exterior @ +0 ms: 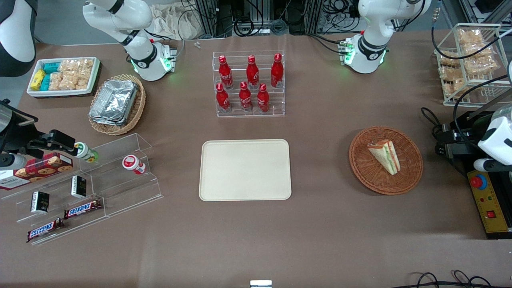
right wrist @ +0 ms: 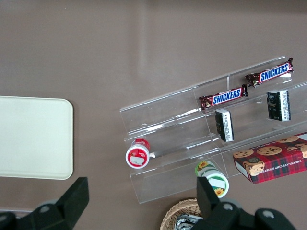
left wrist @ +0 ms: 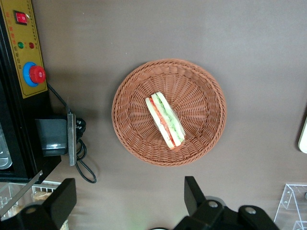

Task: Place sandwich from basket to tray
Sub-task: 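Move the left gripper over the wicker basket toward the sandwich, then lower the left gripper and close it on the wrapped sandwich, then lift the sandwich out of the basket with the left gripper, then carry the sandwich to the cream tray and release it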

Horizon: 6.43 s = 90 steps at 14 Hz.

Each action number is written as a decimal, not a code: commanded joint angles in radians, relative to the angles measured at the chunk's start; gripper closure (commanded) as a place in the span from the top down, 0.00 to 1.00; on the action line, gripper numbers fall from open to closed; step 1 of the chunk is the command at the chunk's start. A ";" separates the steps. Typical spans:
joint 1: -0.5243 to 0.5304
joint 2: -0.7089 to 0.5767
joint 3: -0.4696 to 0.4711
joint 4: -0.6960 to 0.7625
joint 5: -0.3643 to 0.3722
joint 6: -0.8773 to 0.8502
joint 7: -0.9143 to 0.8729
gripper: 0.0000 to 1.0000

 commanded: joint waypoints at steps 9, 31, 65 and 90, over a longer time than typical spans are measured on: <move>-0.016 -0.066 0.020 -0.173 -0.015 0.131 -0.027 1.00; -0.032 -0.076 -0.009 -0.614 -0.022 0.455 -0.355 1.00; -0.042 -0.037 -0.135 -0.223 -0.062 0.115 -0.650 0.00; -0.548 0.430 -0.201 -0.018 -0.068 0.492 -0.776 0.07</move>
